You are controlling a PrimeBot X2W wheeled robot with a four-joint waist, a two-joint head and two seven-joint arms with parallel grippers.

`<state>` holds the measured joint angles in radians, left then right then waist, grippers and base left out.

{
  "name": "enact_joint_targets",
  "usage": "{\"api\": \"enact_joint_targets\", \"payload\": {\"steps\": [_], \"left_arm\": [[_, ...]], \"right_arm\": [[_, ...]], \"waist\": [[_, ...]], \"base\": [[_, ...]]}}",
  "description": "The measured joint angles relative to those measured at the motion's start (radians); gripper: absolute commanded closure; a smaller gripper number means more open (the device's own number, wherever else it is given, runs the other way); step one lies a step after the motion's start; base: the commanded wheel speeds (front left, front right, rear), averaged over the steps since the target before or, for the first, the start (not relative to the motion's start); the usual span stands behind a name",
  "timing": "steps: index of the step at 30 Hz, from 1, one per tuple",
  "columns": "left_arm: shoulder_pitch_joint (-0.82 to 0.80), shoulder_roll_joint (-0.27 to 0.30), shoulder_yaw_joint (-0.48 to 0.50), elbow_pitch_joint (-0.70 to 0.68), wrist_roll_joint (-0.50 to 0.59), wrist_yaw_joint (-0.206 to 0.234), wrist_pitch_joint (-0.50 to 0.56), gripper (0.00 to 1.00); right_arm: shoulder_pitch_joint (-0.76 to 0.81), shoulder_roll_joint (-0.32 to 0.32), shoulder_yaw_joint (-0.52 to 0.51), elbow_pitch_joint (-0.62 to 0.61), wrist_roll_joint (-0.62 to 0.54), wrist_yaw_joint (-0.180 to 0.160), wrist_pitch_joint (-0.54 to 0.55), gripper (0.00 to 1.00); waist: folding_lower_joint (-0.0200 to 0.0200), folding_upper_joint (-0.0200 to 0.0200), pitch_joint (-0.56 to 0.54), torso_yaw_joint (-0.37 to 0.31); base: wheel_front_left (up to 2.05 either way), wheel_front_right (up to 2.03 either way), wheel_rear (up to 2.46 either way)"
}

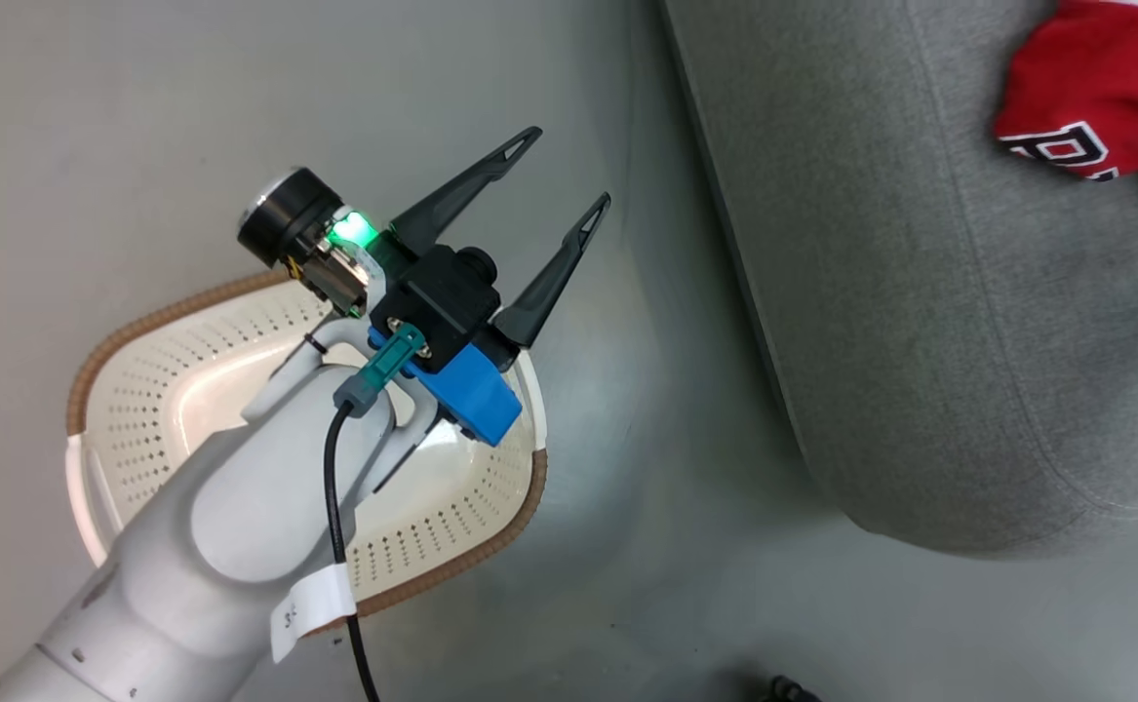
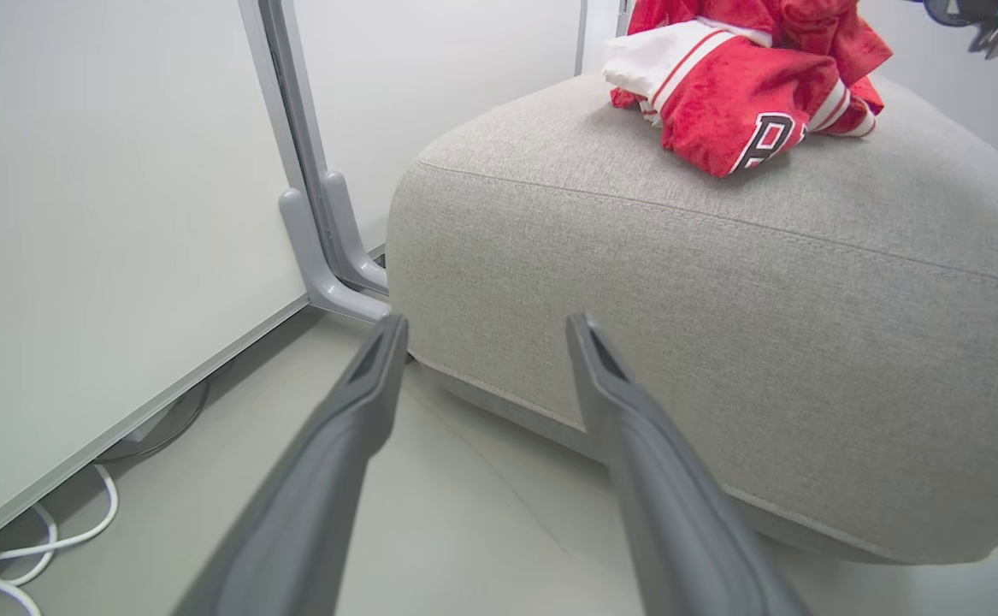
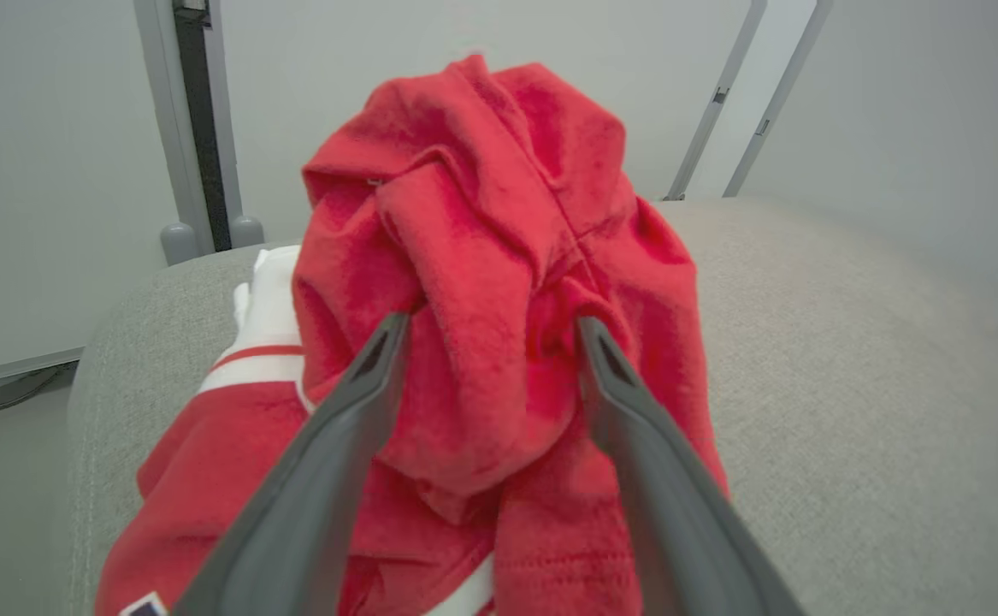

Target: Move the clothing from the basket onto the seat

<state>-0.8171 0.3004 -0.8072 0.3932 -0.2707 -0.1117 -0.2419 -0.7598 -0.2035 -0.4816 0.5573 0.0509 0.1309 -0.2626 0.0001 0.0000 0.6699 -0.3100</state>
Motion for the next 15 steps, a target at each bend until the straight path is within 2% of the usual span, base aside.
{"api": "enact_joint_targets", "payload": {"steps": [8,15], "left_arm": [[0.057,-0.044,0.043,0.030,-0.042,0.025,-0.017,0.00],[0.146,-0.067,0.160,-0.018,-0.064,0.060,-0.020,0.00]], "right_arm": [[0.168,0.025,0.067,-0.156,-0.018,0.000,0.000,0.00],[0.265,0.047,0.173,-0.287,-0.016,0.000,0.000,0.00]], "waist": [[-0.0001,0.0000,-0.104,0.006],[-0.0002,0.0000,-0.233,0.022]], "base": [[0.00,0.00,0.00],[0.00,0.00,0.00]]}}
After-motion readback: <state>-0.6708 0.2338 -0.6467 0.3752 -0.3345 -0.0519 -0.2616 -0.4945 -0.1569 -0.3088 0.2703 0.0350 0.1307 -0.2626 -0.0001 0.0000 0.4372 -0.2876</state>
